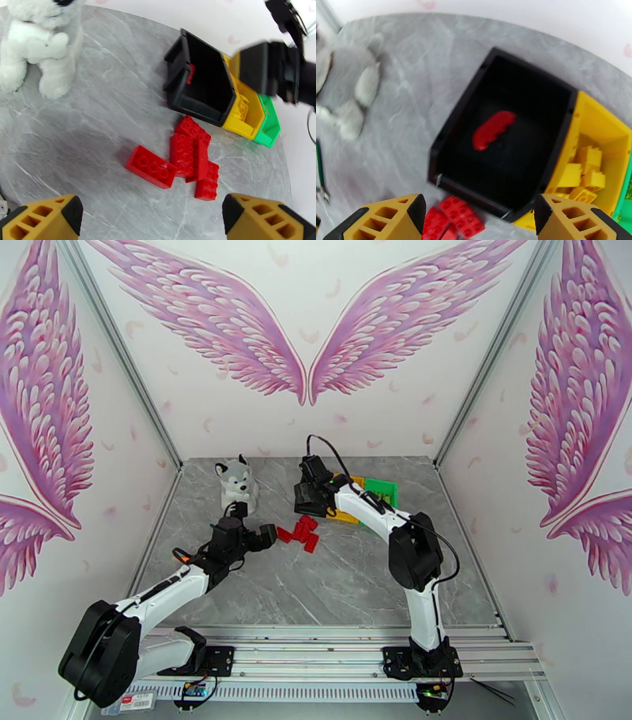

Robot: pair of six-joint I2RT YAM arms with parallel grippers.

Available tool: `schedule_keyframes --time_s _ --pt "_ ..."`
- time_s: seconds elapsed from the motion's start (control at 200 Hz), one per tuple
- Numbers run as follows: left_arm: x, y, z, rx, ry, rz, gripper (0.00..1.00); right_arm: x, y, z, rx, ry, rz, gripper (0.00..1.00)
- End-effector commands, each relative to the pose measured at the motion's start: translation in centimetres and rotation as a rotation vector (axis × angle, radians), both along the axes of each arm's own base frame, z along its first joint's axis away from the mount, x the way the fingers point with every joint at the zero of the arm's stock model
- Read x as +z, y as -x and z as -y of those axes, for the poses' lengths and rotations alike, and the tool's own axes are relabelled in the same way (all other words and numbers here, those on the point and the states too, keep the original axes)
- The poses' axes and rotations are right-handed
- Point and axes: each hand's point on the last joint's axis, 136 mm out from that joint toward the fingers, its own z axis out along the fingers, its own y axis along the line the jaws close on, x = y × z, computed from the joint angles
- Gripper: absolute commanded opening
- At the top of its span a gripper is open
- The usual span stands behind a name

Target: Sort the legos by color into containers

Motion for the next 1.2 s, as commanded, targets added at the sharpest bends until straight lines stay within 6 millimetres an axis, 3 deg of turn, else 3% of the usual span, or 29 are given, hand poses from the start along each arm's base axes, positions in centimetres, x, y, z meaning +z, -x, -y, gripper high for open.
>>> schedule_keyframes --time_s 0.0,0.13,0.25,0.405,0.8,1.195 --pt "-0.2 -0.7 -2.1 0.080 0.049 -0.020 0.99 1.1 2.4 -3.2 0.191 -0.011 0.030 0.79" --pt "-1.2 -1.0 -4.5 0.150 0.122 -0.048 0.99 -1.1 4.8 -5.6 0.341 0.056 0.005 0.79" --pt "-1.7 -1.0 -5.4 0.178 0.151 -0.061 0.99 -3.2 6.2 -6.9 0.428 0.093 -0.020 0.79" --pt "-2.2 -1.1 -6.1 0.201 0.174 -0.072 0.99 -5.4 6.6 -7.3 0.458 0.121 -0.045 0.79" --pt "-3.4 -1.4 -6.7 0.221 0.228 -0.105 0.99 -10.8 7.5 -8.4 0.514 0.212 -0.110 0.69" --pt "-3.4 -1.5 -6.5 0.212 0.237 -0.106 0.99 -12.9 7.3 -8.9 0.511 0.258 -0.135 0.58"
